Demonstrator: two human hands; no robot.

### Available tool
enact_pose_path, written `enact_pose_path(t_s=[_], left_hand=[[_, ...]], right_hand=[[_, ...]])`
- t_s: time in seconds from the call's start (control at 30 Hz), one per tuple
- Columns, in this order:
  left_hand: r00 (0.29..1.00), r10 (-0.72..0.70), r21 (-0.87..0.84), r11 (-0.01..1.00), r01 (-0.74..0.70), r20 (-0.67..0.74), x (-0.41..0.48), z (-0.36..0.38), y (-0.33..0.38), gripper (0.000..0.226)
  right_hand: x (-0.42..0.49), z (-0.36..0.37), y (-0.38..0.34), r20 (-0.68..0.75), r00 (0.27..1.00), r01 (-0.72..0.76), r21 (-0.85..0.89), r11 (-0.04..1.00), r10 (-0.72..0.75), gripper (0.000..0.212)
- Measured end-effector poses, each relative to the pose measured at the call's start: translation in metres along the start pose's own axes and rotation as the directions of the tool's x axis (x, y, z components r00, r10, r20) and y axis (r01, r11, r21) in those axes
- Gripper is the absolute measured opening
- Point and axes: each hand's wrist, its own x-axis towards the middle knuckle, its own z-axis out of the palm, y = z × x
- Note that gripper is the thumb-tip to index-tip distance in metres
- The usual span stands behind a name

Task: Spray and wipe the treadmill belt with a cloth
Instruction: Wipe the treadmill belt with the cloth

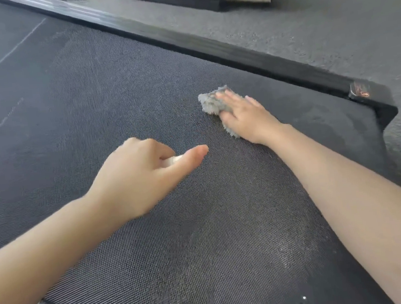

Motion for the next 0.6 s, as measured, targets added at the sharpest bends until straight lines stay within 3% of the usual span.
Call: enact_pose_path(t_s=[0.37,0.6], left_hand=[[1.0,-0.021,0.012,1.0,0.021,0.012,0.02,0.012,0.017,0.077],[0.999,-0.042,-0.002,0.999,0.042,0.003,0.014,0.0,0.014,0.084]], right_hand=[[0.044,-0.022,0.108,0.003,0.968,-0.251,-0.07,0.966,0.251,0.058],[0.032,-0.019,0.099,-0.031,0.956,-0.29,0.027,0.957,0.291,0.055]])
